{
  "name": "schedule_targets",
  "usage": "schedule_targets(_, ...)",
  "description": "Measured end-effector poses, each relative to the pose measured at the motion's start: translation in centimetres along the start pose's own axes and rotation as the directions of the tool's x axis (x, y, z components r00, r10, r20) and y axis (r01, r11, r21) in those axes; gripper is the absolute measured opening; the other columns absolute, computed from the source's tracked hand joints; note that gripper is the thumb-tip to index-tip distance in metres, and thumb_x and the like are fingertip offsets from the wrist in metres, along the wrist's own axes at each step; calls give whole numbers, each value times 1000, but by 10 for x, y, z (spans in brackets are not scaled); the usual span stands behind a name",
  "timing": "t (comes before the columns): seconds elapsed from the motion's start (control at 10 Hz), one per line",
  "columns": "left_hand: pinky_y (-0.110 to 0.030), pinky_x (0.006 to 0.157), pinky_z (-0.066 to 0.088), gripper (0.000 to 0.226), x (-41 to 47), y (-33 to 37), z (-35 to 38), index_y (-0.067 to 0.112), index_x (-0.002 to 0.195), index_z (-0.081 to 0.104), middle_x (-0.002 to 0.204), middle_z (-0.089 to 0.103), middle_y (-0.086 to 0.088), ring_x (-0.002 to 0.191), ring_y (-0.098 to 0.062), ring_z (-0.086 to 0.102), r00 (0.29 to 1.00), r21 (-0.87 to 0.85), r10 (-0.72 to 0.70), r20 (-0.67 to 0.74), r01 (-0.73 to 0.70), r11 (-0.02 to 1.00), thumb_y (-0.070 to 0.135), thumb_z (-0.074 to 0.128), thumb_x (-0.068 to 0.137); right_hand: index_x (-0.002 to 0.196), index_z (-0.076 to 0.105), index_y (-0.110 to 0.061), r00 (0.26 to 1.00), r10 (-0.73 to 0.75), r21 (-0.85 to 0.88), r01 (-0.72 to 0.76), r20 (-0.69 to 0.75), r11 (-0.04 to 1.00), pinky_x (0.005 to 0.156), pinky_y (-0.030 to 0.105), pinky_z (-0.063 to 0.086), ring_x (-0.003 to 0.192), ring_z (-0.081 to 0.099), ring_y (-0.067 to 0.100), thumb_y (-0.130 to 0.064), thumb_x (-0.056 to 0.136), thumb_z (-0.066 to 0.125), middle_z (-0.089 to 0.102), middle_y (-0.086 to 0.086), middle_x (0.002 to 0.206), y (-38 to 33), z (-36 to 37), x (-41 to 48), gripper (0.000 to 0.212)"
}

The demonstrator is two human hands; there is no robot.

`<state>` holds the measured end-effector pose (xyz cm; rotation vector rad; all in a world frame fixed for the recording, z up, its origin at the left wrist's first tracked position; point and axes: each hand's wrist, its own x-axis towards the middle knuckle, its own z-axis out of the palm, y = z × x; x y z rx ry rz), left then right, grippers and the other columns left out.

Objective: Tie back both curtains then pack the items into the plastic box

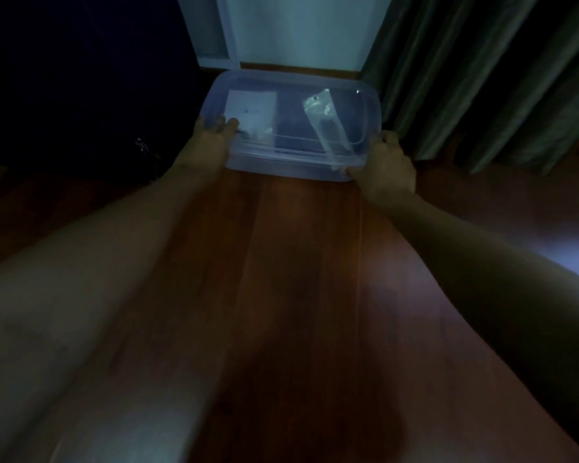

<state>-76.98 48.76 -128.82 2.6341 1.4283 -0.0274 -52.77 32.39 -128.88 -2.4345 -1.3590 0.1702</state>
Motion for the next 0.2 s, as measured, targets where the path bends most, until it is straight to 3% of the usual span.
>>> schedule_targets(0.2, -52, 119, 6, 69, -31, 22, -14, 12, 152, 12, 160, 5, -17, 146, -40, -3, 999, 2, 0, -39, 0, 1000, 26, 50, 97, 145, 35, -10, 999, -14, 52, 11, 44, 999, 90, 42, 45, 125, 47, 36, -44, 87, 63, 40, 16, 144, 12, -26, -22, 72)
